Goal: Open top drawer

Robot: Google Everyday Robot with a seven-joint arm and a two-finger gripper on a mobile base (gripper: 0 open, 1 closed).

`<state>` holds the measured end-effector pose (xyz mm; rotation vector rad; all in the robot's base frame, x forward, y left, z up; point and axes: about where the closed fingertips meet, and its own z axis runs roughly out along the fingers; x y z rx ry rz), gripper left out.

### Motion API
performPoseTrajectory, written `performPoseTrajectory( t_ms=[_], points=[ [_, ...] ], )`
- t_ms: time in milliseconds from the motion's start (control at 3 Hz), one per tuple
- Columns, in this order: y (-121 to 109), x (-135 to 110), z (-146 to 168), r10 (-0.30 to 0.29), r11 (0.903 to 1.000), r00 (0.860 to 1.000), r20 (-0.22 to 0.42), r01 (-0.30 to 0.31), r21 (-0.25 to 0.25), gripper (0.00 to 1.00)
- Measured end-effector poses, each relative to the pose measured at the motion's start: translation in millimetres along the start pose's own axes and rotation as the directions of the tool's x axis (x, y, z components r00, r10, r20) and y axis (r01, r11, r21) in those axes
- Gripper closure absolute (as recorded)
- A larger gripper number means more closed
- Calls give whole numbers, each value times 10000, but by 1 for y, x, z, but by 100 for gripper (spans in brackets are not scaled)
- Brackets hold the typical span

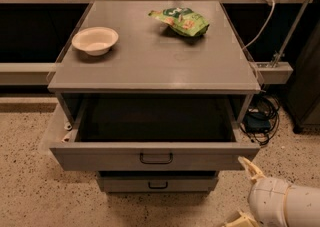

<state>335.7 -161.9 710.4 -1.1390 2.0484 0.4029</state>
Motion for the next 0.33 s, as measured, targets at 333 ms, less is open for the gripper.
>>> performPoseTrajectory(
  t_ms=[333],
  points=[
    [0,0,0,0,10000,10000,0,0,0,0]
  ],
)
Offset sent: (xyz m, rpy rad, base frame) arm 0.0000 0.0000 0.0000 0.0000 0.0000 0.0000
